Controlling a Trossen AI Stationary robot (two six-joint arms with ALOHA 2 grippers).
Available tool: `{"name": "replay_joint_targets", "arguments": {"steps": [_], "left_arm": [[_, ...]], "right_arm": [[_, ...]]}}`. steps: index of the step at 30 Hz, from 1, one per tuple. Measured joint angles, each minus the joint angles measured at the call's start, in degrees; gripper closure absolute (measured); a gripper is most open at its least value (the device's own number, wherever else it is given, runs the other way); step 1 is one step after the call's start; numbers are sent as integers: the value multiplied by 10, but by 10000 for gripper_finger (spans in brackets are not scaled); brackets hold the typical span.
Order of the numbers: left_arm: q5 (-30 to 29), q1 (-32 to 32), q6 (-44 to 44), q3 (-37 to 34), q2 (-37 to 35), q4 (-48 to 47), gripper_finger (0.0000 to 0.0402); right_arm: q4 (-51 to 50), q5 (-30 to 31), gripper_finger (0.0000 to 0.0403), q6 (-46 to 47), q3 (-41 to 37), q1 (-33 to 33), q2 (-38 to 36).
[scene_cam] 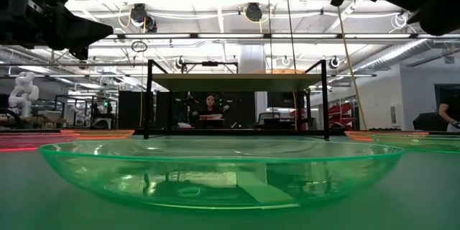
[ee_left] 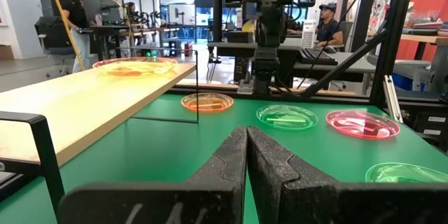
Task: Place and stack plates onto a shelf
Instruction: Stack the green plate on top of the orange plate on the shelf
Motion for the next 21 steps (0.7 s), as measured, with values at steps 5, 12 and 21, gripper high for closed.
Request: {"name": "replay_joint_targets", "arguments": {"steps": [5, 12, 21], "left_arm": [[0, 0, 14, 0, 0, 0, 382], [0, 0, 37, 0, 0, 3, 382], [-6, 0, -57, 0, 0, 299, 382]], "right_arm": [[-8, 0, 270, -4, 5, 11, 0], [-36, 0, 270, -4, 5, 13, 0], [-39, 0, 270, -4, 5, 13, 0]]}}
